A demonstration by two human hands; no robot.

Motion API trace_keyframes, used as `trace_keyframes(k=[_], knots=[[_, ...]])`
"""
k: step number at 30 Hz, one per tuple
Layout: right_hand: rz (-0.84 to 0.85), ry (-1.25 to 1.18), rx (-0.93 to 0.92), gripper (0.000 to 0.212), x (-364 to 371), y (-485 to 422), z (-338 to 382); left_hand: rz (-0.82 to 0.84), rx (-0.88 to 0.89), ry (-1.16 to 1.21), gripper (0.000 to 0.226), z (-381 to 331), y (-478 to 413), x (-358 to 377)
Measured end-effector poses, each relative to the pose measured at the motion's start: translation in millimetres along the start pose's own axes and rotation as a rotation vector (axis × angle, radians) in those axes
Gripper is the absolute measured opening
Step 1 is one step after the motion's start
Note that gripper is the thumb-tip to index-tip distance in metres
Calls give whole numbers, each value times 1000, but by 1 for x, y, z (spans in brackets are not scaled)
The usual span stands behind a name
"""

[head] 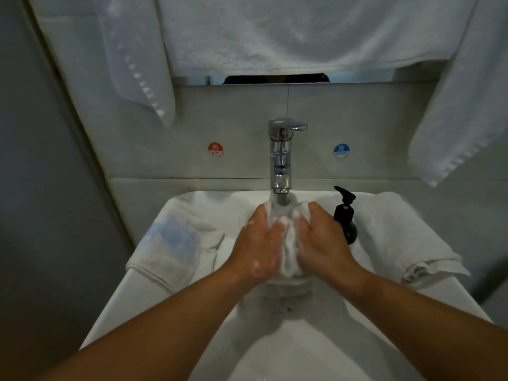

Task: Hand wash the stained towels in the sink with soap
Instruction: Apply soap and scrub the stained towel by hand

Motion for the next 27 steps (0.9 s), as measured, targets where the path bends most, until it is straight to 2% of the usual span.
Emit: trace_keyframes(k=[3, 6, 8, 9, 11, 13, 15, 16, 17, 19, 21, 22, 24, 26, 27], knots=[[184, 4, -110, 18, 14, 6, 14, 10, -50, -126, 14, 22, -13, -18], [315, 32, -1, 25, 8, -5, 0, 162, -148, -13, 12, 44, -24, -40], [406, 260, 44, 26, 7, -6, -16, 277, -269, 10, 20, 63, -25, -50], [472, 384, 70, 28, 10, -2, -24, 324, -337, -77, 26, 74, -23, -52], [588, 601, 117, 37, 17, 9, -36, 420, -396, -367, 45, 89, -18, -47], [559, 712, 113, 46, 17, 11, -36, 427, -335, -653, 71, 87, -18, -42], [441, 707, 60, 57, 13, 10, -27, 357, -194, -689, 110, 71, -21, -40], [399, 711, 5, 62, 12, 10, -21, 364, -90, -663, 123, 60, -20, -35], [387, 740, -58, 69, 15, 11, -17, 408, 13, -677, 127, 52, -17, -27], [373, 783, -183, 89, 22, 13, -10, 537, 104, -770, 108, 54, -8, -9], [401, 728, -257, 107, 27, 13, -9, 598, 39, -846, 71, 67, -5, 2], [450, 720, -278, 105, 33, 14, -10, 590, 36, -876, 54, 69, -6, 4], [504, 779, -313, 78, 43, 14, -17, 547, 85, -938, 35, 65, -10, 5], [488, 804, -300, 41, 42, 11, -22, 514, 138, -1011, 30, 58, -13, 7], [490, 766, -283, 32, 39, 9, -22, 501, 166, -1017, 28, 53, -13, 6]])
Point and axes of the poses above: each hand's wrist, its own y-axis away from the middle knuckle, its own x-axis out of the palm, z = x × y, the point moved 8 cm from there along -y, towards the middle knuckle, and after that the axes turned 1 degree about -y, right-handed, at the moved point
